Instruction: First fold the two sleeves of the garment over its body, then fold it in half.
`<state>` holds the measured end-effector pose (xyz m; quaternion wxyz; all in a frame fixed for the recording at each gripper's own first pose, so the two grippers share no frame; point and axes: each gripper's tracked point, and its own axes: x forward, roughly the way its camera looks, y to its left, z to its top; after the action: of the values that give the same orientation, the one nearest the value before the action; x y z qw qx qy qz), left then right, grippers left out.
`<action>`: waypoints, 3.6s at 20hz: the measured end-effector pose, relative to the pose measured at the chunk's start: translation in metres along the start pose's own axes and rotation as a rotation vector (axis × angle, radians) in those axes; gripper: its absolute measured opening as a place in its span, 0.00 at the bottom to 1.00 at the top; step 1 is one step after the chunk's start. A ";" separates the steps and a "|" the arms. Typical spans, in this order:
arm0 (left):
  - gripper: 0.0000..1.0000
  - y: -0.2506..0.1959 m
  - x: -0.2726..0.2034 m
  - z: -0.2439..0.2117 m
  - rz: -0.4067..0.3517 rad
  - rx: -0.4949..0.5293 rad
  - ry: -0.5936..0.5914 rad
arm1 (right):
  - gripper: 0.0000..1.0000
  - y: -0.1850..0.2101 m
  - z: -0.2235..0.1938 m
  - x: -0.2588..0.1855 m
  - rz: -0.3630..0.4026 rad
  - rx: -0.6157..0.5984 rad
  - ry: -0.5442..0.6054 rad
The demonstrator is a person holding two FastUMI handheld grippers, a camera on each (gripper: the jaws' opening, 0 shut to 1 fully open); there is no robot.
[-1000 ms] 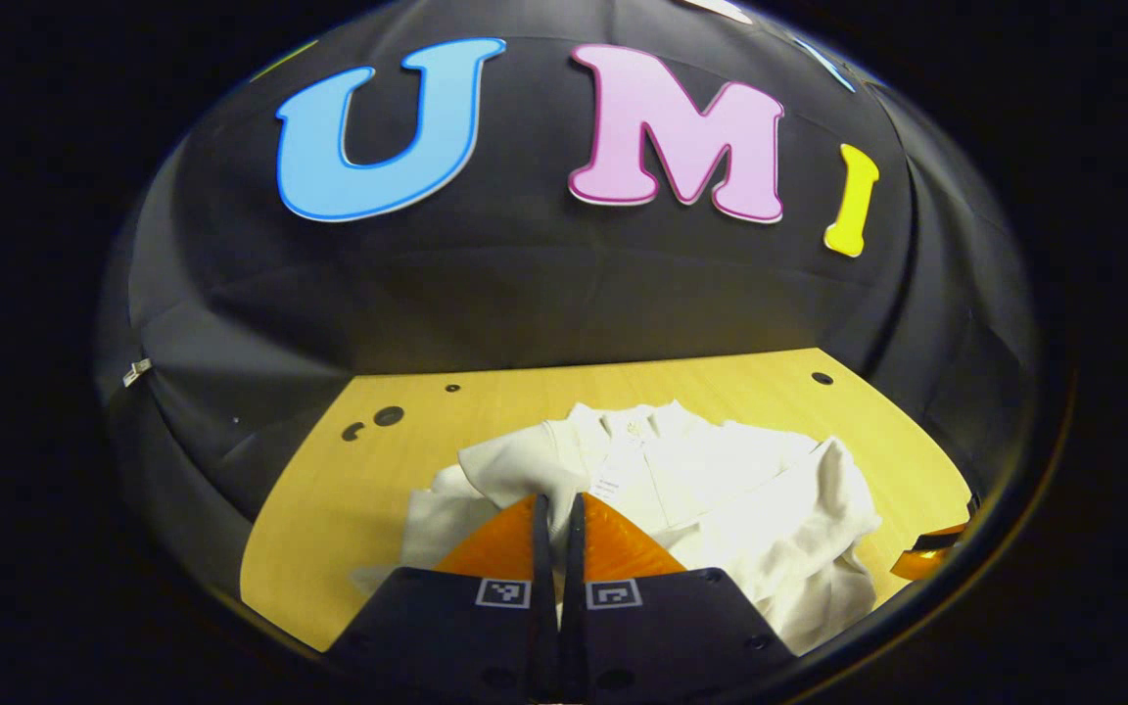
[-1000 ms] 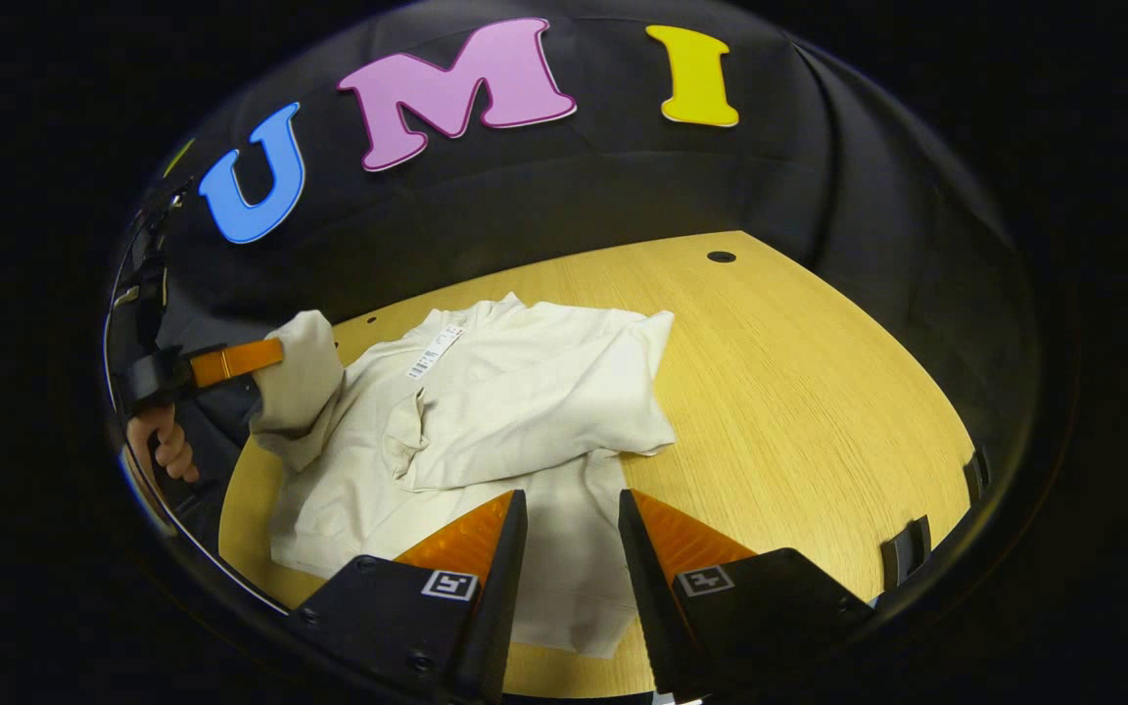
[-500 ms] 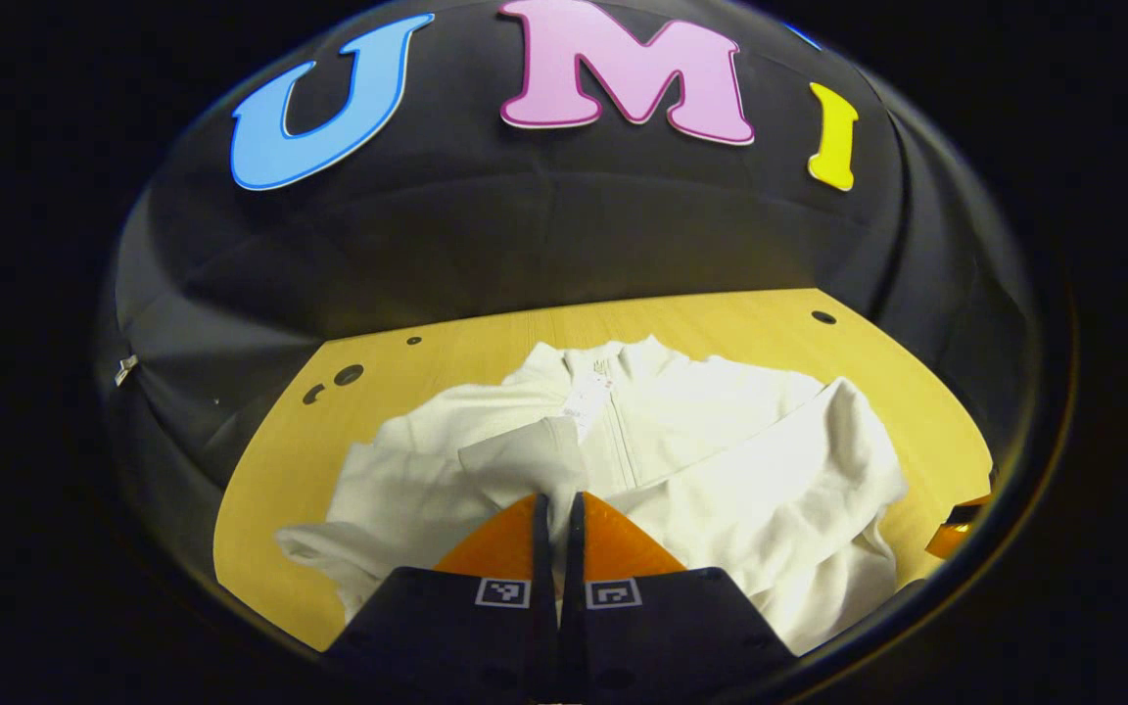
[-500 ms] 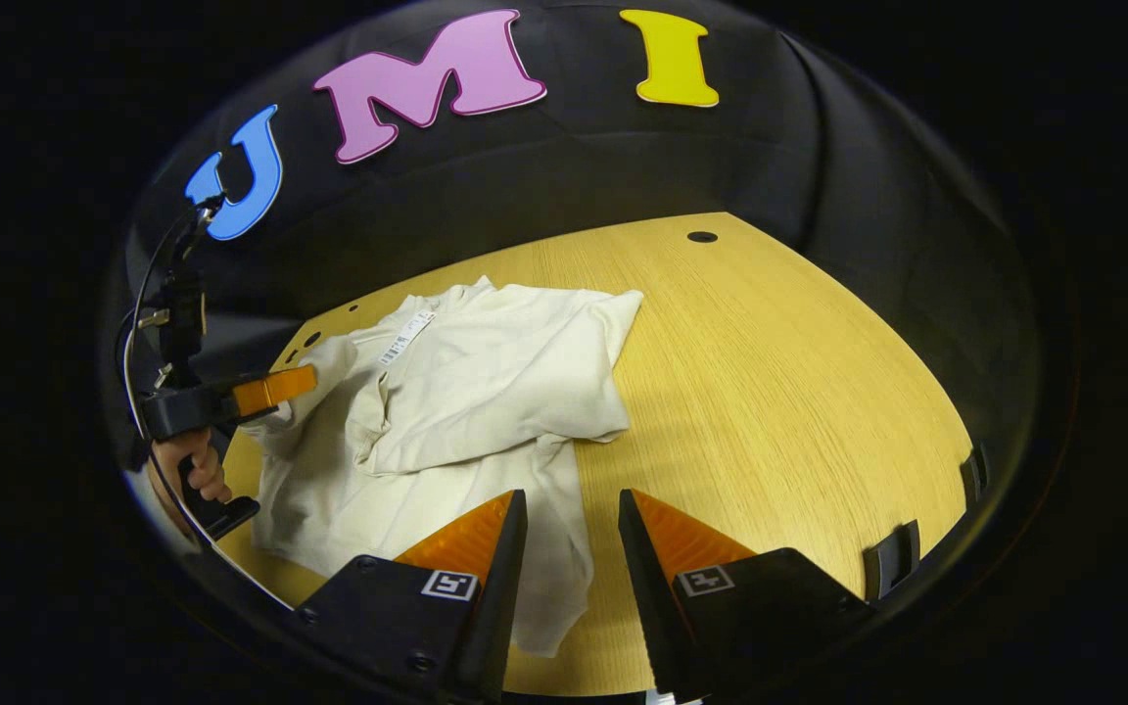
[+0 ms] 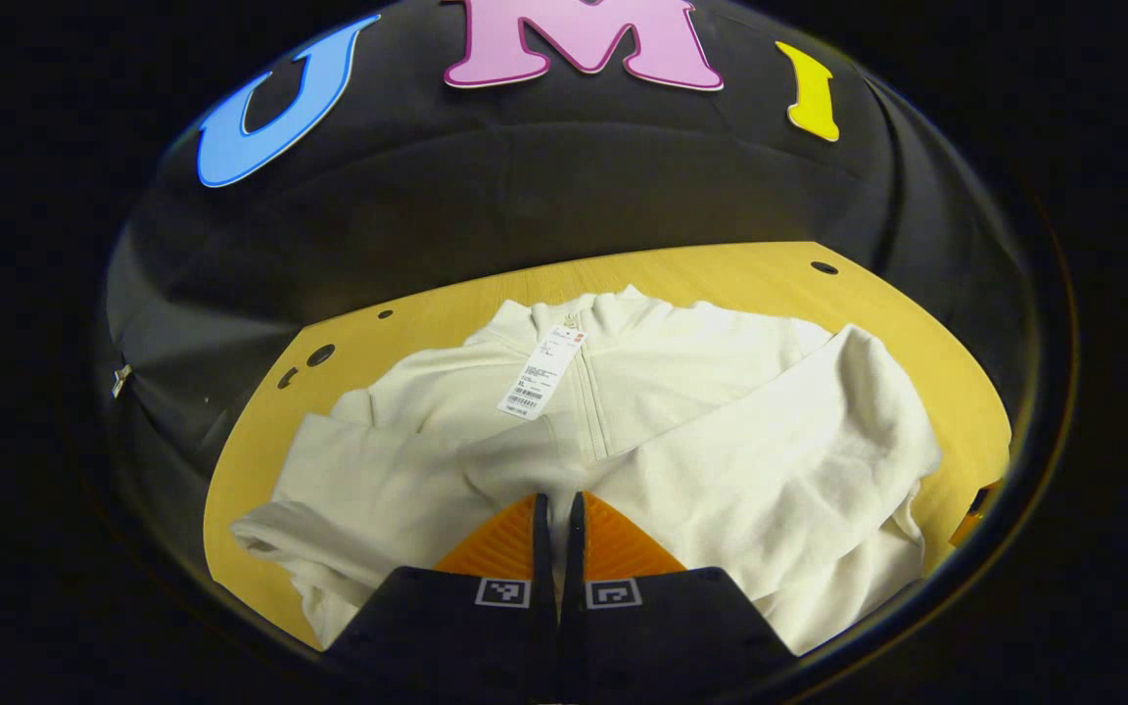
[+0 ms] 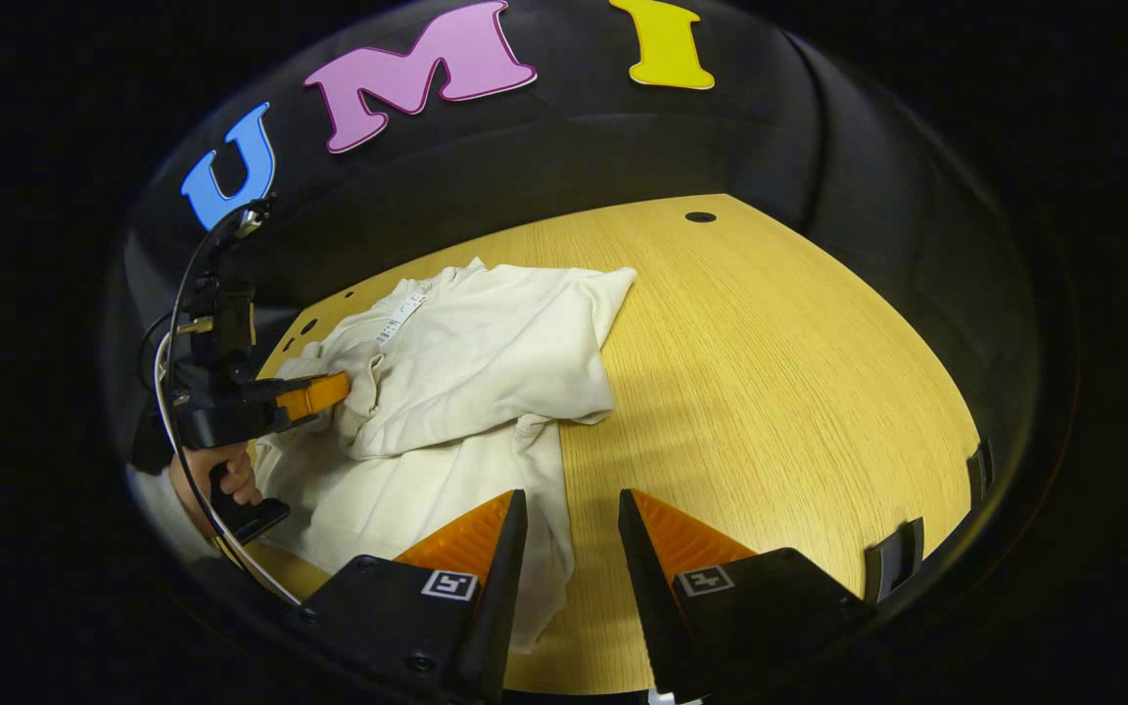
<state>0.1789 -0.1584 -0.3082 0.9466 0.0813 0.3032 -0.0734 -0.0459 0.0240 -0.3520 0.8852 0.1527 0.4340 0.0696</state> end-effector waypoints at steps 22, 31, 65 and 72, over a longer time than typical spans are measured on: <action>0.83 0.056 -0.102 -0.041 0.014 -0.089 -0.009 | 0.66 0.019 -0.025 -0.024 0.013 -0.043 0.027; 0.84 0.121 -0.169 -0.147 0.064 -0.226 0.155 | 0.80 0.026 -0.062 -0.034 -0.008 -0.044 0.080; 0.07 0.122 -0.136 -0.180 -0.179 -0.152 0.349 | 0.12 0.056 -0.085 -0.004 0.042 -0.127 0.262; 0.07 0.119 -0.149 -0.160 -0.230 -0.120 0.371 | 0.12 0.069 -0.046 -0.026 0.137 -0.212 0.244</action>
<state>-0.0083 0.0029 -0.3360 0.8631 0.0019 0.4833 -0.1463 -0.0977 0.0923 -0.3361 0.8302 0.0781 0.5171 0.1931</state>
